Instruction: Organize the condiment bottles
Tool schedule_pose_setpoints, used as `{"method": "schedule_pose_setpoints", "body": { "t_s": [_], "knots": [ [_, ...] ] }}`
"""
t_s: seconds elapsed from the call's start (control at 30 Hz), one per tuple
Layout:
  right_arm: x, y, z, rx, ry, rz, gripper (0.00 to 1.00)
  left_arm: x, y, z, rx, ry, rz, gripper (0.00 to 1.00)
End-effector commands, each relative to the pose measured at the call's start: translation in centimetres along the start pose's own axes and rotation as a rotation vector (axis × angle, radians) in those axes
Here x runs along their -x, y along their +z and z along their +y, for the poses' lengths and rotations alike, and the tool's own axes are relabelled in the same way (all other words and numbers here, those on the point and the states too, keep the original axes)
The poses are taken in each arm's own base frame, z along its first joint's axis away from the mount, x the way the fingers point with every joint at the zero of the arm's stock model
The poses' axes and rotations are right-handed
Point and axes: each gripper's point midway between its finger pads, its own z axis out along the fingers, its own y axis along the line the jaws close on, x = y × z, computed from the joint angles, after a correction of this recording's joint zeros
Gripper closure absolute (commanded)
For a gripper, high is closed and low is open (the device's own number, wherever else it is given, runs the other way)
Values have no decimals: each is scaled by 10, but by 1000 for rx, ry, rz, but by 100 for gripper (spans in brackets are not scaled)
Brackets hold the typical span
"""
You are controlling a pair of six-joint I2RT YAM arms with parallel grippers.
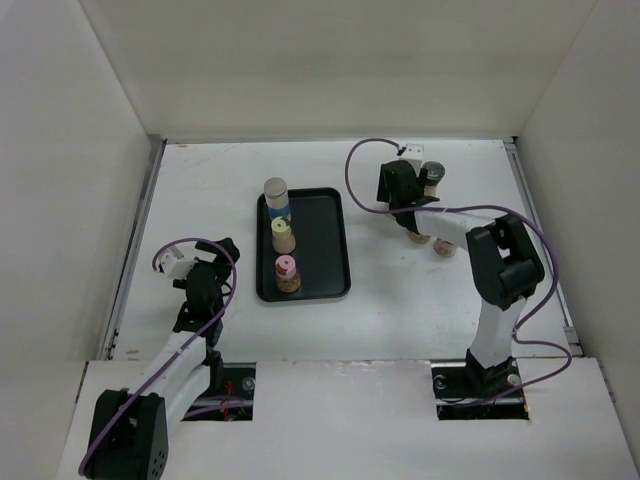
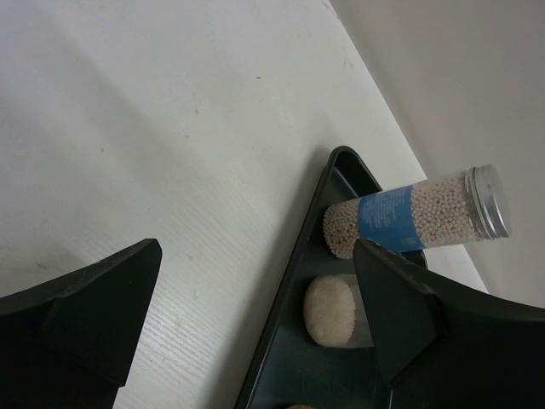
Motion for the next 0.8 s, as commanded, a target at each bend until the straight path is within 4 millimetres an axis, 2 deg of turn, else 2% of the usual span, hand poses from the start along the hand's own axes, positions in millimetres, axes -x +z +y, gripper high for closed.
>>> {"method": "schedule_pose_setpoints", "body": {
  "t_s": [0.0, 0.2, 0.3, 0.47, 0.6, 0.77],
  "knots": [
    [47, -12, 12, 49, 72, -139, 37, 13, 1, -22, -61, -27, -39, 0],
    [91, -61, 43, 156, 67, -268, 40, 15, 0, -22, -67, -31, -45, 0],
    [100, -86, 77, 258, 65, -283, 40, 12, 1, -23, -69, -28, -35, 0],
    [89, -103, 152, 431, 55, -245, 40, 16, -1, -23, -71, -30, -49, 0],
    [81, -107, 198, 495, 41, -232, 40, 18, -2, -24, -76, -33, -57, 0],
    [65, -95, 234, 517, 20, -203, 40, 16, -1, -23, -72, -28, -50, 0]
  ]
}}
